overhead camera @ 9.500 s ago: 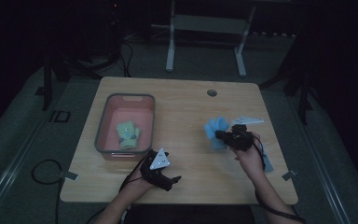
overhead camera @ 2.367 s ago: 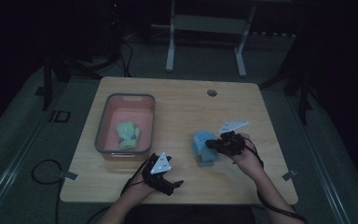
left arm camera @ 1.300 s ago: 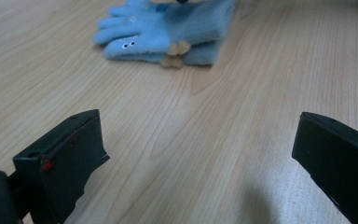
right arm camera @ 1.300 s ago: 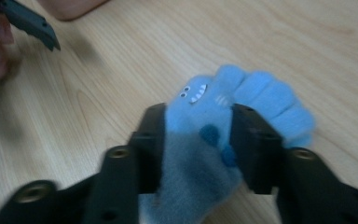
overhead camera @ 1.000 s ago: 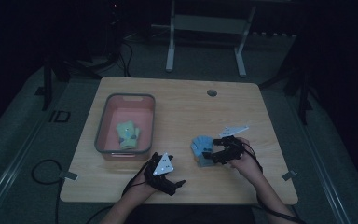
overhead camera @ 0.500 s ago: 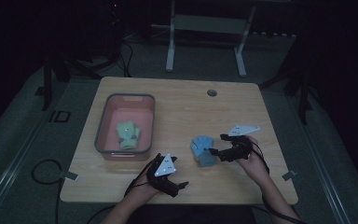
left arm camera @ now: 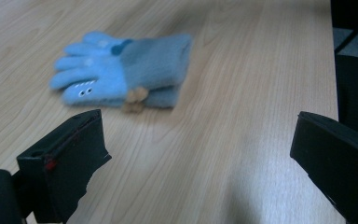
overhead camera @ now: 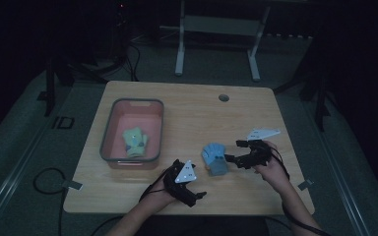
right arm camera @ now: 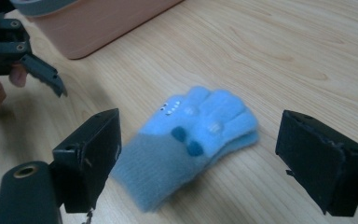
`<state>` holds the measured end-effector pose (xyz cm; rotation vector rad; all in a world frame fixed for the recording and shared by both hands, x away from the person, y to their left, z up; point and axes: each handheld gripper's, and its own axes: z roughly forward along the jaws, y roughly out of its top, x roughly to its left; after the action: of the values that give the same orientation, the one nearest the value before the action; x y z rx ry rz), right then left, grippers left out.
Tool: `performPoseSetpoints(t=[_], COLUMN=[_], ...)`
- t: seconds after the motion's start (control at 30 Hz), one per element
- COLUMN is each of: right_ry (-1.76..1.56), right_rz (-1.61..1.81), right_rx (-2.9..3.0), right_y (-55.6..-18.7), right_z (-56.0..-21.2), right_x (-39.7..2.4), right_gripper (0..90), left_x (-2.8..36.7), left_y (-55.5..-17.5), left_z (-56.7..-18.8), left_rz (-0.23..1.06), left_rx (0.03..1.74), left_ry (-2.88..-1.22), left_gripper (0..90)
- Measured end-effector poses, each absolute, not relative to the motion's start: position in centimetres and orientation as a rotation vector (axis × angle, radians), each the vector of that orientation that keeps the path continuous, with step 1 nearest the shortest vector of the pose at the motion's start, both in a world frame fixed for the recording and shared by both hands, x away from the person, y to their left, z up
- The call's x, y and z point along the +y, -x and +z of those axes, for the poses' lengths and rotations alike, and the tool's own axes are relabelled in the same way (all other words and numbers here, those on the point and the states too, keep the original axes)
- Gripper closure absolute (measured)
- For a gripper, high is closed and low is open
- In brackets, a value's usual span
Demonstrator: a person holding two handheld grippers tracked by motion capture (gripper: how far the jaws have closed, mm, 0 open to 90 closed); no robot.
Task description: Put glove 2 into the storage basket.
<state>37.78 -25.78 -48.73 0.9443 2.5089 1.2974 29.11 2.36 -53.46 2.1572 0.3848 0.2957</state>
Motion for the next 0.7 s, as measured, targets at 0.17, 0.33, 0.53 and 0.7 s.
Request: performPoseSetpoints(t=[0.17,0.33,0.53,0.7], right_ry=[-0.938,-0.974,-0.974,-0.989], right_rz=[1.329,1.362,1.345,1.314], right_rx=[2.545,2.536,2.510,2.479], right_y=[-37.6,-37.8,-38.0,-38.5], right_z=[-48.9,-49.3,-49.3,-49.2], right_x=[-26.0,-26.5,-27.1,-27.4], right_gripper=[12.9,13.0,19.1,33.0], left_x=[1.1,0.1,-1.6,-3.1], left_y=[-29.8,-30.7,-31.7,-32.6], left_z=[-52.8,-52.0,-51.6,-51.7], left_rz=[0.316,0.329,0.352,0.376], left_rx=[0.325,0.269,0.205,0.147], left_ry=[-2.176,-2.186,-2.199,-2.224], left_gripper=[3.3,4.7,7.4,13.2])
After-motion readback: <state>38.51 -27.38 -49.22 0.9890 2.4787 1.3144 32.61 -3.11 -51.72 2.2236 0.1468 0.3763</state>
